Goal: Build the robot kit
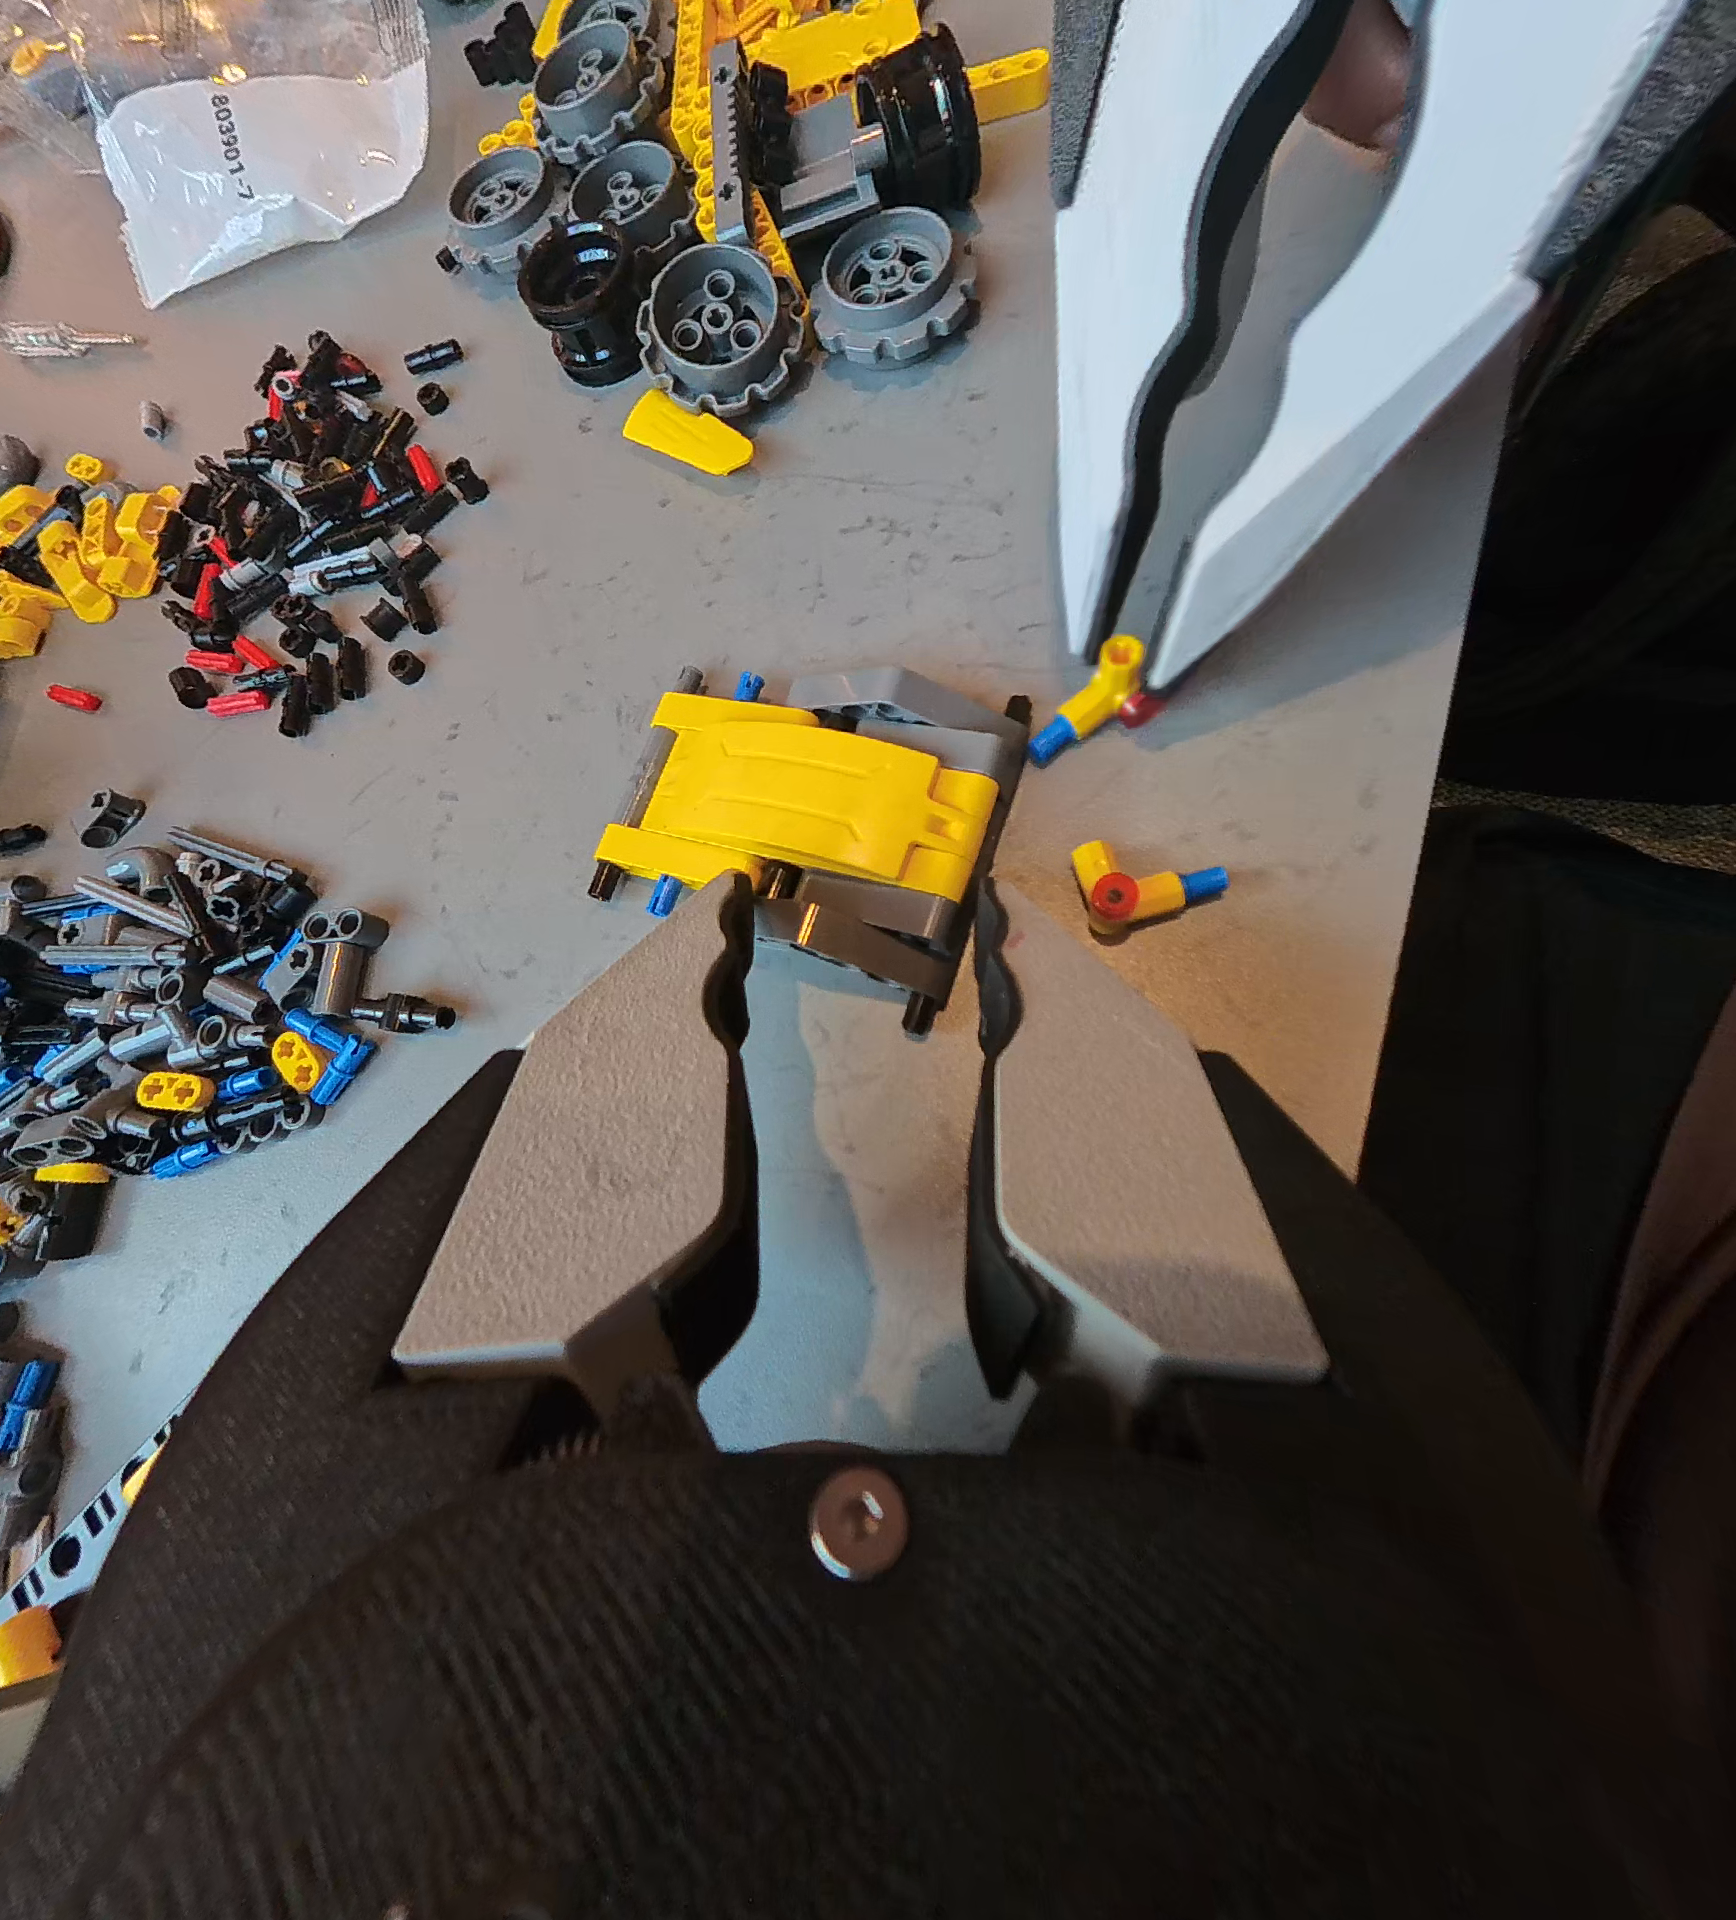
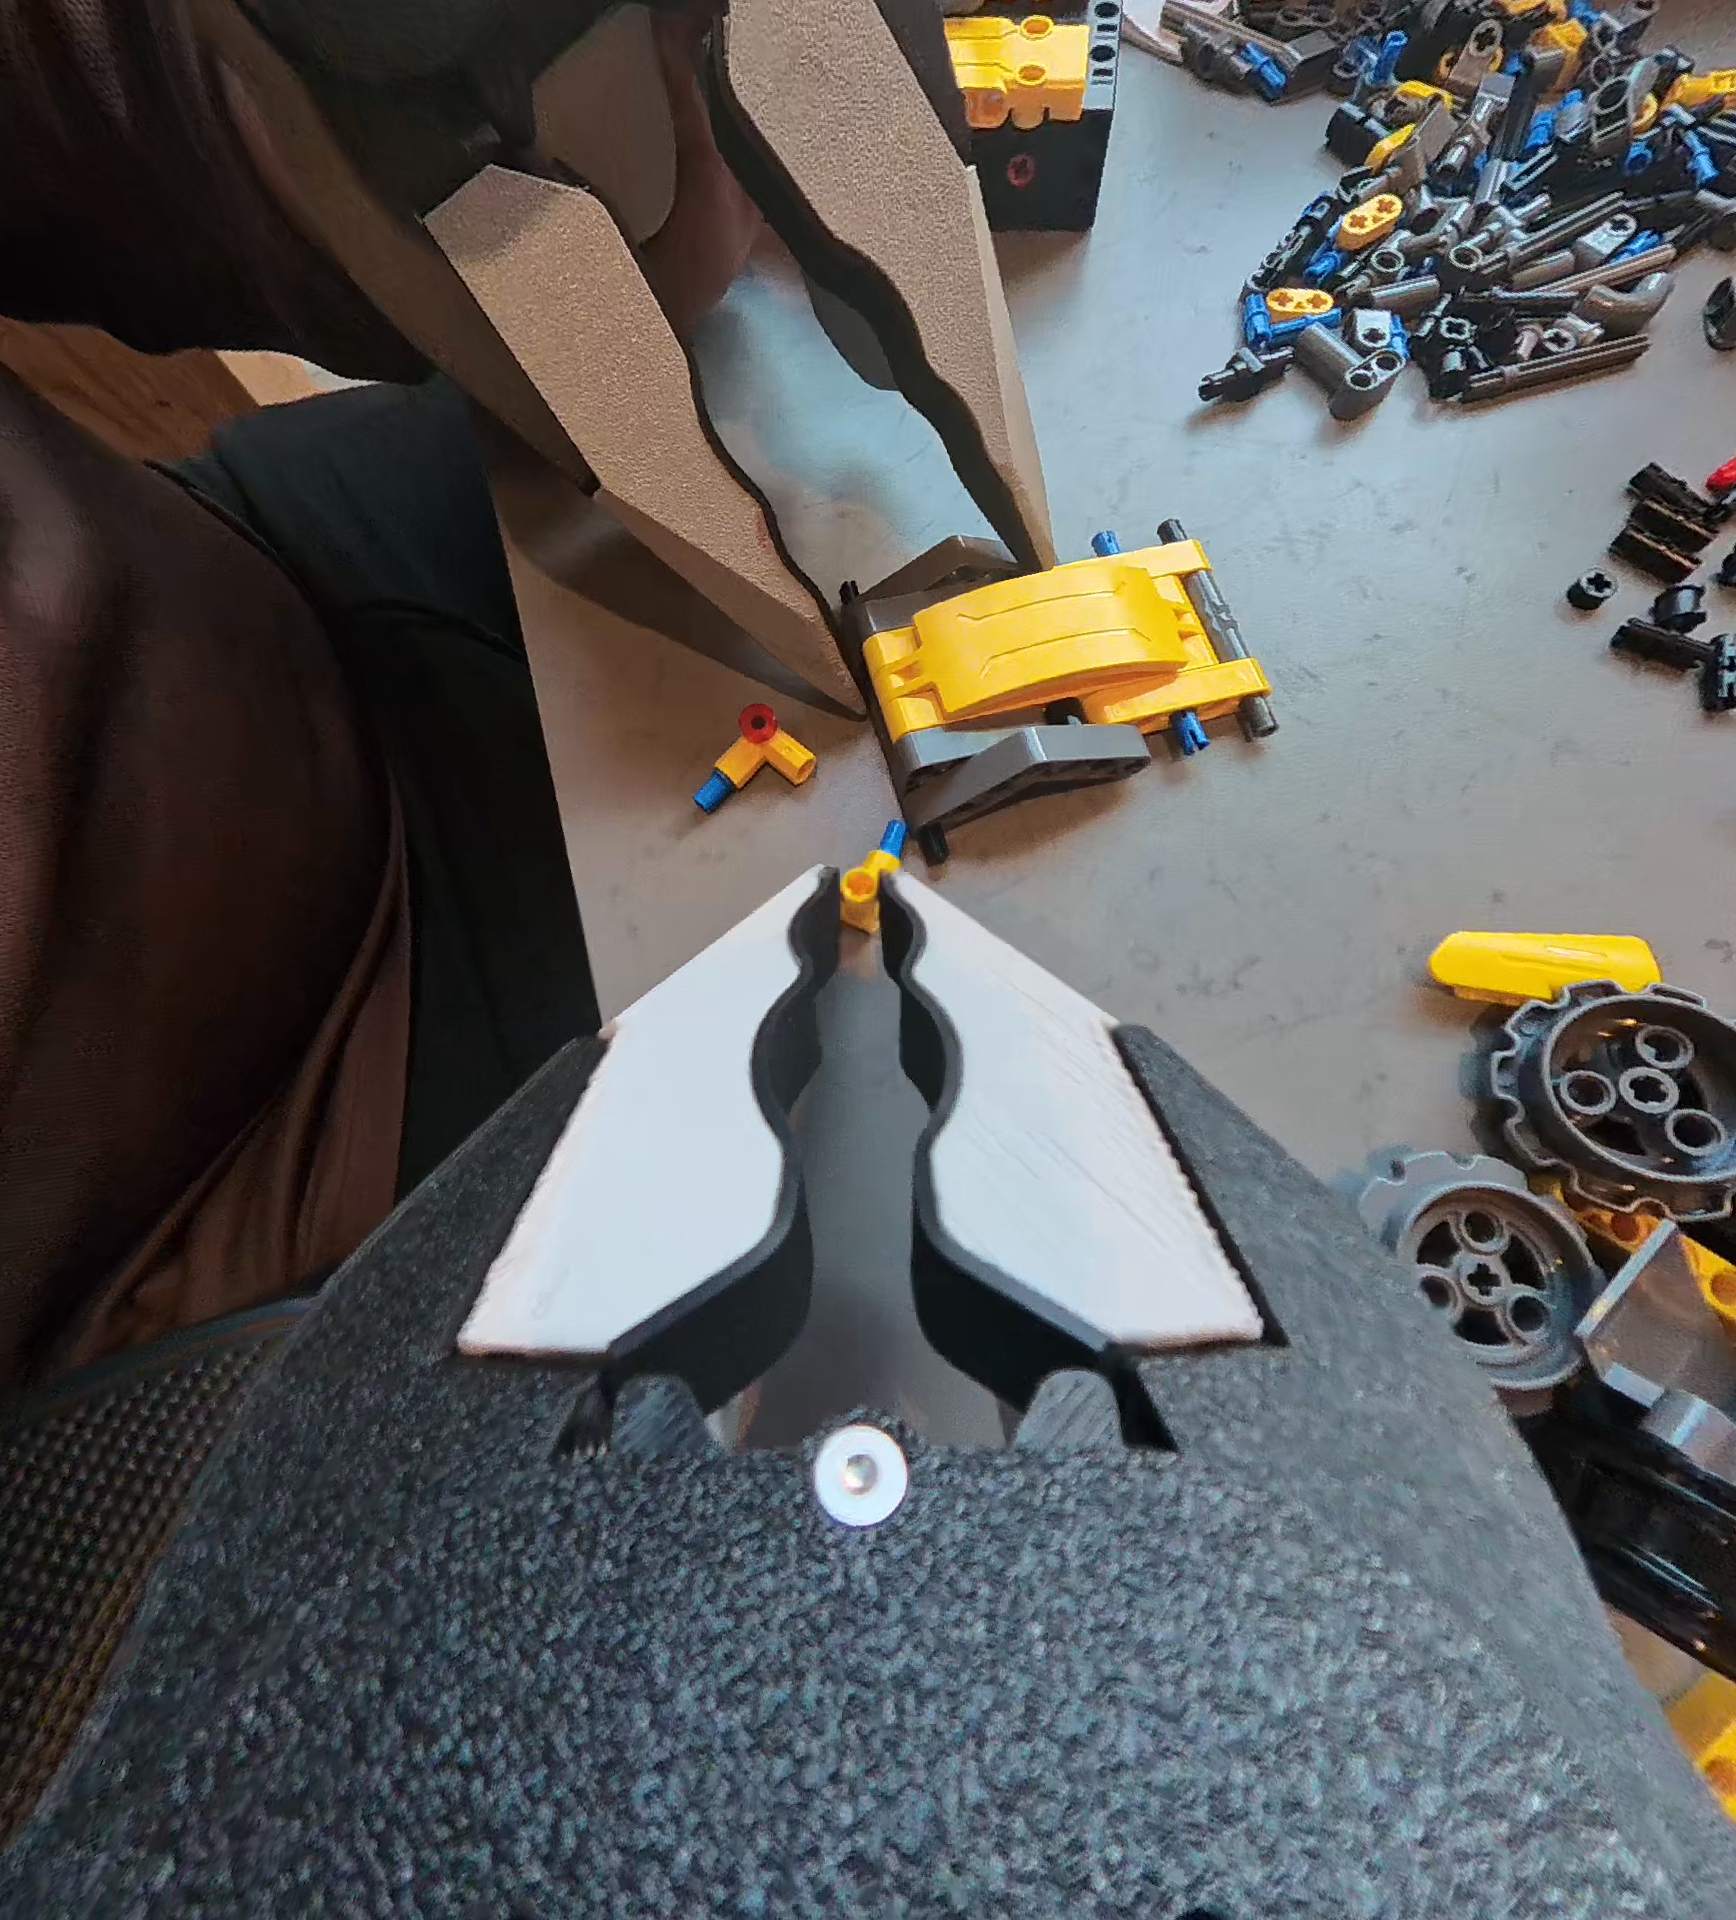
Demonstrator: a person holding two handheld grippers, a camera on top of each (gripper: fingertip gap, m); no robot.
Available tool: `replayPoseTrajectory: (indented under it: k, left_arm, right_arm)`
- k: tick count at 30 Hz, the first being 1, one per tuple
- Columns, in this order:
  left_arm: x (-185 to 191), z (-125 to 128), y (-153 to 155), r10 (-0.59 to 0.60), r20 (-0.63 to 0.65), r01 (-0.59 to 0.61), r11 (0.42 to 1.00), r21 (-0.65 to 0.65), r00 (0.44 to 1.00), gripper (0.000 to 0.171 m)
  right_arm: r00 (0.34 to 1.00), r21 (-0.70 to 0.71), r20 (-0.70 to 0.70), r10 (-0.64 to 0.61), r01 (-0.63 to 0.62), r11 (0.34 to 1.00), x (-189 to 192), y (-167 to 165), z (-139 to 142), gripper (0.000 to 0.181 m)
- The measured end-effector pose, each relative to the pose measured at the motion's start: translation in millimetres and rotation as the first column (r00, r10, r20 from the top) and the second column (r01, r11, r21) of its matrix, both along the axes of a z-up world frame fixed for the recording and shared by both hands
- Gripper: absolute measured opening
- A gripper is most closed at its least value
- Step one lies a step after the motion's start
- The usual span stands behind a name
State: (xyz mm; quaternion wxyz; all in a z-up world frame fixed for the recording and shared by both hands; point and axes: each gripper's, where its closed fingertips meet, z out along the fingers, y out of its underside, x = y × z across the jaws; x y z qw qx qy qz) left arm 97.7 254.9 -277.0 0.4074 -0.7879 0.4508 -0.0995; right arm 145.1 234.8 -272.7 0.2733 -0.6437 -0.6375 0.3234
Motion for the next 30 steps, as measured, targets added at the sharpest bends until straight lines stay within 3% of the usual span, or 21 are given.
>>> replayPoseTrajectory:
  k: [8, 15, 20, 26, 30]
  left_arm:
    - [2, 0, -3, -0.025, 0.000, 0.025, 1.000, -0.001, 1.000, 0.039]
    - [8, 1, -12, -0.096, -0.028, 0.097, 0.994, 0.043, 0.995, 0.036]
    - [9, 8, -15, -0.114, -0.018, 0.115, 0.988, 0.102, 0.993, 0.035]
    - [17, 34, -27, -0.187, 0.042, 0.169, 0.948, 0.271, 0.981, 0.025]
    - [24, 39, -26, -0.199, 0.001, 0.189, 0.932, 0.309, 0.980, 0.024]
  right_arm:
    - [0.995, -0.170, -0.031, -0.100, 0.093, 0.981, 3, 10, 5, 0.006]
    - [0.980, -0.402, -0.021, -0.197, 0.172, 0.899, 10, 15, 6, 0.006]
    - [0.961, -0.584, -0.091, -0.263, 0.163, 0.795, 14, 15, 23, 0.006]
    - [0.928, -0.800, -0.183, -0.324, 0.051, 0.598, 8, 10, 50, 0.006]
    - [0.929, -0.870, -0.142, -0.342, 0.048, 0.492, 0, 7, 44, 0.005]
